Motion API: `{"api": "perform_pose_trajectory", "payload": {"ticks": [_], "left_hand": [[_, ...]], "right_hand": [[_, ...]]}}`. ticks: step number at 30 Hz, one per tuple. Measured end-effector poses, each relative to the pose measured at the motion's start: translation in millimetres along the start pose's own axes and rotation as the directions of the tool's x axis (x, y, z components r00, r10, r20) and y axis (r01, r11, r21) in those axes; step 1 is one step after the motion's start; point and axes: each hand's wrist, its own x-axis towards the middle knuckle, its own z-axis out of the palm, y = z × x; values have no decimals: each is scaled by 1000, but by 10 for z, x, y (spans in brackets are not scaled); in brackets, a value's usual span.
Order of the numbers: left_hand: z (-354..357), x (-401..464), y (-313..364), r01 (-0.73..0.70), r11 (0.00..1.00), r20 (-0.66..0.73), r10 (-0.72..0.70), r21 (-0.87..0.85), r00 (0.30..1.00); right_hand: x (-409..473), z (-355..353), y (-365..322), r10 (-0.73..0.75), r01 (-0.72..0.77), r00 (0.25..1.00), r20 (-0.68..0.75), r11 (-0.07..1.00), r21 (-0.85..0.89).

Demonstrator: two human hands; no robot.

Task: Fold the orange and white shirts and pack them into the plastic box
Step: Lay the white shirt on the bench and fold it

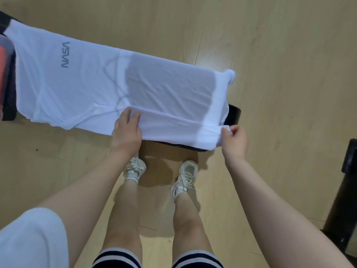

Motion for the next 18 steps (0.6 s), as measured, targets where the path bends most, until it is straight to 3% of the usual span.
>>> {"api": "perform_pose_trajectory", "payload": {"ticks": [2,4,6,9,14,18], "left_hand": [[-93,51,-109,7,1000,9,-7,3,1000],[-194,87,-246,-8,1000,11,8,-6,1000],[-299,128,-400,-5,1000,2,5,-25,1000],[-419,194,-678,-7,999,-6,7,-45,1000],[-543,295,-1226,-16,1000,-61,15,-19,998],[-603,339,-1652,52,988,-169,-77,-145,983]], "right_hand": [[-57,15,-65,3,-17,998,-68,979,-202],[-221,104,-183,-234,211,972,-11,894,-395],[-443,323,-361,-465,493,868,173,773,-399],[-769,854,-609,-565,711,697,442,628,-318],[-1180,1837,-1022,-622,835,537,570,486,-256],[-1279,2454,-1227,-669,892,436,602,235,-385]]}}
